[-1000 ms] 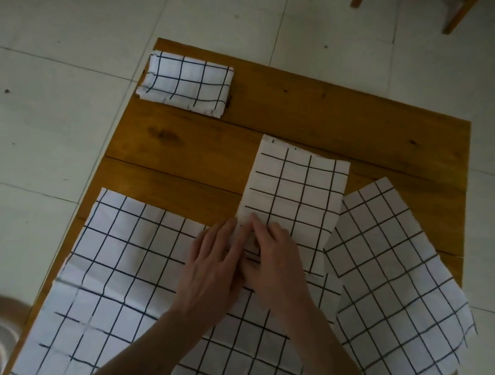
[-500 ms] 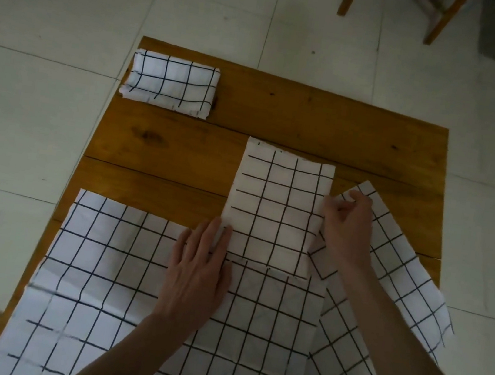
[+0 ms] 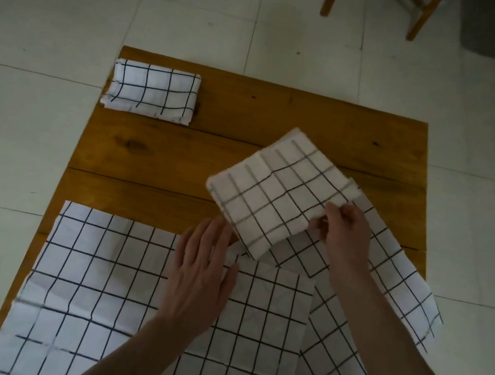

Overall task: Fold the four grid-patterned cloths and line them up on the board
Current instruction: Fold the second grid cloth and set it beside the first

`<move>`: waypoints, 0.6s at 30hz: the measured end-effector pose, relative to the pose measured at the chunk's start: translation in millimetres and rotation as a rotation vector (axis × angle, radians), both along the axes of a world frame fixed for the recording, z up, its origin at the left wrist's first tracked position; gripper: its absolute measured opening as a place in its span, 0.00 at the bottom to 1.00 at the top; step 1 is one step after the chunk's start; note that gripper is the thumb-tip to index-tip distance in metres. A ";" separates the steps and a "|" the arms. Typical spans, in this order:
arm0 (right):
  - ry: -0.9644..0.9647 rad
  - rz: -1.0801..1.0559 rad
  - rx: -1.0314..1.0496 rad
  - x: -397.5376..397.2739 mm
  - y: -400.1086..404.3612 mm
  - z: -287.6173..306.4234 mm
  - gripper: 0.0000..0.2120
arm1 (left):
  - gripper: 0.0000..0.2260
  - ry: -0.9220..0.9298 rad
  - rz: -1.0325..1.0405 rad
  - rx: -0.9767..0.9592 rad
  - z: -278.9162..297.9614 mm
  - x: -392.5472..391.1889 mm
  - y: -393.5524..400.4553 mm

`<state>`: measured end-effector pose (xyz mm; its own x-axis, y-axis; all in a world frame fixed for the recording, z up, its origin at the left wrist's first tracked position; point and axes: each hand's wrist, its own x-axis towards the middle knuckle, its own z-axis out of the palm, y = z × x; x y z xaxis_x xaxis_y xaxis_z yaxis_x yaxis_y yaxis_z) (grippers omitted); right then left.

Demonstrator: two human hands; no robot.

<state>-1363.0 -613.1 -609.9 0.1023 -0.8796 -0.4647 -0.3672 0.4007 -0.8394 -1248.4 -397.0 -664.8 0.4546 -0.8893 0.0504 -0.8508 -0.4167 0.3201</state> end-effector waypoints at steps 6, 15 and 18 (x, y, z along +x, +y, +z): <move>-0.052 -0.163 0.161 -26.9 45.1 -8.0 0.03 | 0.28 -0.009 -0.099 0.011 -0.9 -16.3 -7.6; 0.052 -0.122 0.154 -49.2 57.1 -22.1 0.04 | 0.31 -0.052 -0.151 0.077 -9.4 -29.8 -29.5; 0.075 -0.141 0.183 -52.5 55.7 -20.3 0.08 | 0.31 -0.047 -0.131 0.096 -12.0 -30.5 -36.2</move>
